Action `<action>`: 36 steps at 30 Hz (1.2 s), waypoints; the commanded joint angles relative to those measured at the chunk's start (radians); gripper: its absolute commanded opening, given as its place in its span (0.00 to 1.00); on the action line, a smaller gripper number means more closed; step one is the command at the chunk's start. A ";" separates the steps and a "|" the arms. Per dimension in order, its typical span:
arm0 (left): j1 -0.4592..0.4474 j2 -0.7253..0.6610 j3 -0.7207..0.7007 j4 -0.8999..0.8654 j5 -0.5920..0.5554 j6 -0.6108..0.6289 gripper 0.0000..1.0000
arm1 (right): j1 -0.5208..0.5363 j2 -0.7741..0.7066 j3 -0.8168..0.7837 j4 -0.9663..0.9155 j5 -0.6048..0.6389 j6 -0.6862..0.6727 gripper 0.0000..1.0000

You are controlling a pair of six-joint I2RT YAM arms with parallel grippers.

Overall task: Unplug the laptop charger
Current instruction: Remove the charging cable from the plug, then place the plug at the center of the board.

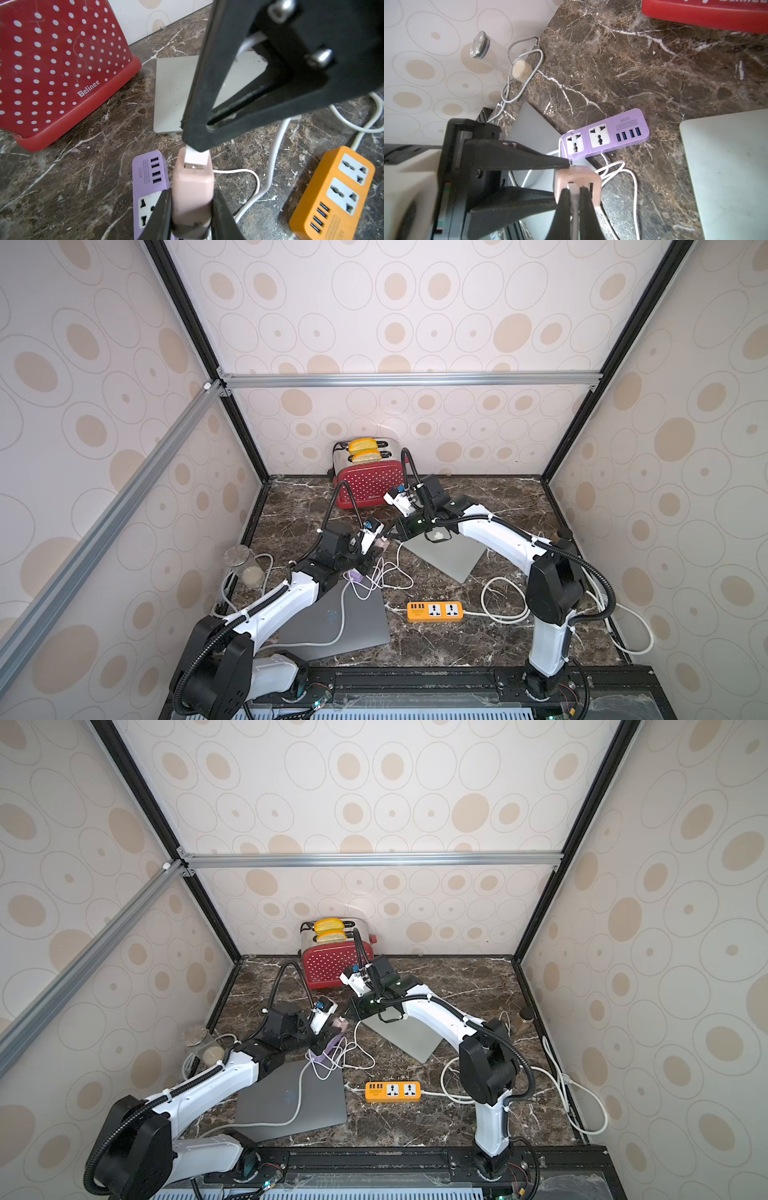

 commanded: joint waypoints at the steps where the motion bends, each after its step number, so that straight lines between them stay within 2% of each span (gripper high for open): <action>1: 0.037 0.004 -0.001 -0.163 -0.147 0.031 0.01 | -0.126 -0.064 -0.023 -0.019 0.094 0.039 0.00; 5: 0.029 0.024 0.015 -0.194 -0.153 0.072 0.01 | -0.132 -0.050 -0.002 -0.053 0.096 0.041 0.00; 11: 0.030 0.007 0.016 -0.181 -0.149 0.061 0.01 | -0.134 -0.072 -0.071 0.013 0.080 0.059 0.00; 14: 0.030 -0.017 0.007 -0.163 -0.175 0.040 0.02 | -0.131 -0.096 -0.111 0.065 0.051 0.060 0.00; 18: 0.031 -0.033 0.003 -0.148 -0.234 0.016 0.03 | -0.114 -0.124 -0.179 0.074 0.087 0.046 0.00; 25: 0.055 -0.019 0.004 -0.175 -0.338 -0.049 0.04 | -0.045 -0.095 -0.297 0.164 0.089 0.086 0.00; 27: 0.088 -0.003 0.019 -0.209 -0.351 -0.086 0.04 | -0.027 -0.078 -0.314 0.191 0.083 0.103 0.00; 32: 0.218 0.048 0.047 -0.244 -0.262 -0.203 0.05 | 0.006 -0.029 -0.337 0.233 0.072 0.124 0.00; 36: 0.287 0.141 0.102 -0.282 -0.228 -0.250 0.06 | 0.026 0.015 -0.343 0.249 0.063 0.131 0.00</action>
